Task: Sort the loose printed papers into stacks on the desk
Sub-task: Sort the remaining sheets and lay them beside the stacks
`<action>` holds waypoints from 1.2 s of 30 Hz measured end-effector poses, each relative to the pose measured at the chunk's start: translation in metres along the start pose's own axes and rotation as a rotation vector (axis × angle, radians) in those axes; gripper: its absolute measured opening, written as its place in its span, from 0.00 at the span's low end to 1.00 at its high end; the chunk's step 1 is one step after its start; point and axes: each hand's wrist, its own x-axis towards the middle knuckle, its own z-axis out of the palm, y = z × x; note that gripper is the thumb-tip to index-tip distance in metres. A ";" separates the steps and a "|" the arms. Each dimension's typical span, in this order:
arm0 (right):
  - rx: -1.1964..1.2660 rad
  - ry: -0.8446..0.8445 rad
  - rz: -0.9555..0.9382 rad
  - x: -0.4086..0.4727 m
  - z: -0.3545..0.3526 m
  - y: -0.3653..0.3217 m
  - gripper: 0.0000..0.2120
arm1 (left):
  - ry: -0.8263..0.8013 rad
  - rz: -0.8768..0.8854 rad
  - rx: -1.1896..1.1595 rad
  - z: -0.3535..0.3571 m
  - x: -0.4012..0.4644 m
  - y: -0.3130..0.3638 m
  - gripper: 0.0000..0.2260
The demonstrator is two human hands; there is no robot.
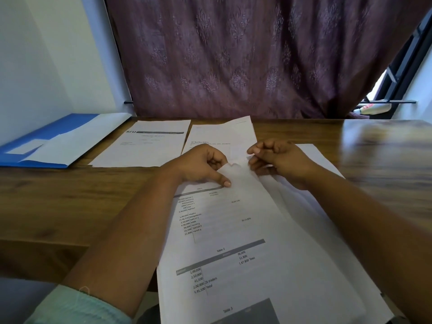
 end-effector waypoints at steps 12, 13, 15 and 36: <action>-0.063 0.011 0.156 -0.001 0.009 0.005 0.16 | -0.122 0.014 0.004 -0.014 -0.008 -0.001 0.12; -0.073 -0.016 0.137 -0.002 0.007 0.004 0.10 | -0.120 0.016 0.007 -0.013 -0.007 -0.002 0.12; -0.100 -0.049 0.111 -0.003 0.005 0.005 0.07 | -0.096 0.018 0.010 -0.014 -0.007 -0.002 0.11; -0.523 0.165 0.130 0.006 -0.011 0.018 0.16 | 0.161 0.213 0.153 0.015 -0.035 -0.013 0.12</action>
